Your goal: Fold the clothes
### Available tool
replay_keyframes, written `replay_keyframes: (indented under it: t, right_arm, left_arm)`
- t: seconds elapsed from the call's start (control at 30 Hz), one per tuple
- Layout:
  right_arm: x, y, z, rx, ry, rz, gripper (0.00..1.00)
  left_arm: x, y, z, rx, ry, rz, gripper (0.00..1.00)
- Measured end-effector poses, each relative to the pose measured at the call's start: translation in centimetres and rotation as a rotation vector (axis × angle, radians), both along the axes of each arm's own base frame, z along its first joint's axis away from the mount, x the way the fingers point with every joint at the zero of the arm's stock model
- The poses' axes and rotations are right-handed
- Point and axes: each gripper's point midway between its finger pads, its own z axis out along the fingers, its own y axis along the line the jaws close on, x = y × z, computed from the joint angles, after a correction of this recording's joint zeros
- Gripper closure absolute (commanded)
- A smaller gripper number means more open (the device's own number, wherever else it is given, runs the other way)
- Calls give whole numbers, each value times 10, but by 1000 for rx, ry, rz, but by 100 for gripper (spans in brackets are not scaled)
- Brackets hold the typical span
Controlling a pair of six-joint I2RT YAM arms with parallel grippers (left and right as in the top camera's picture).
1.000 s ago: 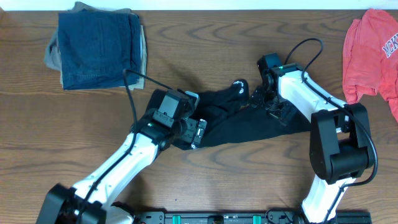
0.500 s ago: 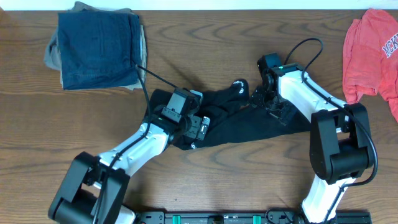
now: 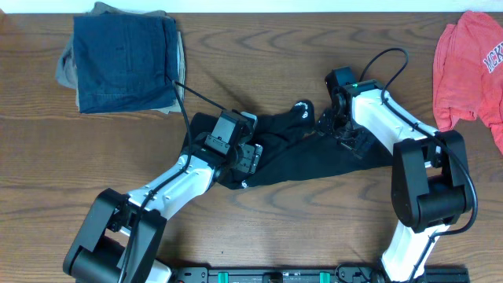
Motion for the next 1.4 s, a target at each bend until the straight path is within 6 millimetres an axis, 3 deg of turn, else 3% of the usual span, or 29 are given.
replay_keyframes:
  t: [0.3,0.7,1.13,1.4]
  right_arm:
    - [1,0,0,0,-4,0,1]
    - [1,0,0,0,-4,0,1]
    - [1,0,0,0,-4,0,1]
    - [1,0,0,-1,-4,0,1]
  left_arm:
    - [11,-6,8,-29,-53,-1,22]
    - [-5,-21,2,-15,-25,-56,25]
    - [-1,-7,-1,58,-46,-11,28]
    - [2,-1,-2,94,-59,0,55]
